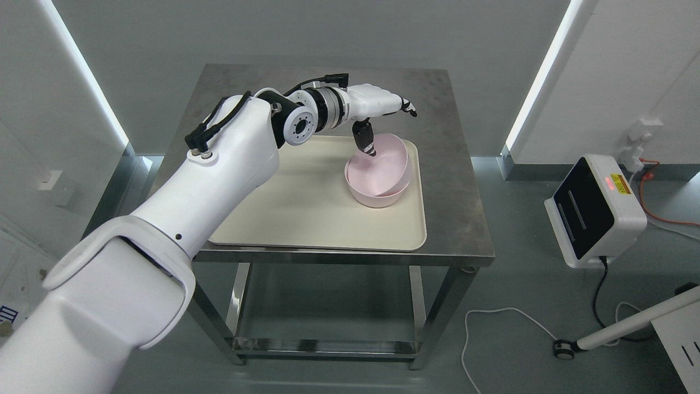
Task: Stack pink IKEA bowls on left shelf middle
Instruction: 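Lift the left hand up and back toward the tray's near side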
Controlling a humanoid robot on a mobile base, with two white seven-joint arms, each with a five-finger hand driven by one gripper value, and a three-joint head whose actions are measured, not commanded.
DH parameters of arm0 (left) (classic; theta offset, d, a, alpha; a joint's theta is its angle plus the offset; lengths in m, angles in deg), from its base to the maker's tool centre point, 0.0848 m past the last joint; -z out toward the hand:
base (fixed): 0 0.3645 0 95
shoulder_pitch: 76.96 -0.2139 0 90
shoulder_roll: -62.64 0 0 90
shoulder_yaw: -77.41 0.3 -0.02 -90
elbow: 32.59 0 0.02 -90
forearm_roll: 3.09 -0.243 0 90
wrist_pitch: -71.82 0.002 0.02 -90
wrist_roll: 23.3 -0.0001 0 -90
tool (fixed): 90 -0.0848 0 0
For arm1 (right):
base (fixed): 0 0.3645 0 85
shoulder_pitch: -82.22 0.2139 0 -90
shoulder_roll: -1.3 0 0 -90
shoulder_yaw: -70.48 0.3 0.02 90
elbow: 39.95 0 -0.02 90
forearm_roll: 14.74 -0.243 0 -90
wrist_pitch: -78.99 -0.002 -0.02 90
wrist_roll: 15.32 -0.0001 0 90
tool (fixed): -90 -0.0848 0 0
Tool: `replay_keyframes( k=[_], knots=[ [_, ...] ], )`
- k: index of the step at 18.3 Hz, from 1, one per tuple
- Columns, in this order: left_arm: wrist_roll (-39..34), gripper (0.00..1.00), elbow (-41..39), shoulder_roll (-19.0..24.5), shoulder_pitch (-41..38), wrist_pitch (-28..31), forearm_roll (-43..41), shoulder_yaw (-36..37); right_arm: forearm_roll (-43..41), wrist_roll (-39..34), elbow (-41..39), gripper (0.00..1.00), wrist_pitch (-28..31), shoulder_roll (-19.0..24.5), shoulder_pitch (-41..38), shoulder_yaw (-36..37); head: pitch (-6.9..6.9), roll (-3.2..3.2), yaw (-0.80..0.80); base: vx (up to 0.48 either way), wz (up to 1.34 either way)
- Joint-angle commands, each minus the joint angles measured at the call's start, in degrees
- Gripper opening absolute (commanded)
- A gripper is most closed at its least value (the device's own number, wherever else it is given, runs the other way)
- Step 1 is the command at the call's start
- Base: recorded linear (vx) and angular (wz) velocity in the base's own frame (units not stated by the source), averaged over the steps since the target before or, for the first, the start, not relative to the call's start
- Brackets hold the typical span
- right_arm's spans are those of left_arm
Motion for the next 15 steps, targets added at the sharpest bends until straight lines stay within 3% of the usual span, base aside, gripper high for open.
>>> replay_keyframes(
  k=[1, 12, 15],
  knots=[
    [0.5, 0.99, -1.1, 1.0, 2.6, 1.2, -0.8, -4.3, 0.0, 0.0, -1.9, 1.0, 0.0, -1.0, -1.3, 0.6, 0.0, 0.0, 0.0, 0.0, 0.0],
    [3.0, 1.0, -3.2, 1.0, 7.9, 1.4, -0.7, -10.4, 0.0, 0.0, -1.9, 1.0, 0.0, -1.0, -1.3, 0.6, 0.0, 0.0, 0.0, 0.0, 0.0],
    [3.4, 1.0, -2.6, 1.0, 6.7, -3.1, -0.7, -10.3, 0.0, 0.0, -1.9, 1.0, 0.0, -1.0, -1.3, 0.6, 0.0, 0.0, 0.0, 0.0, 0.0]
  ],
)
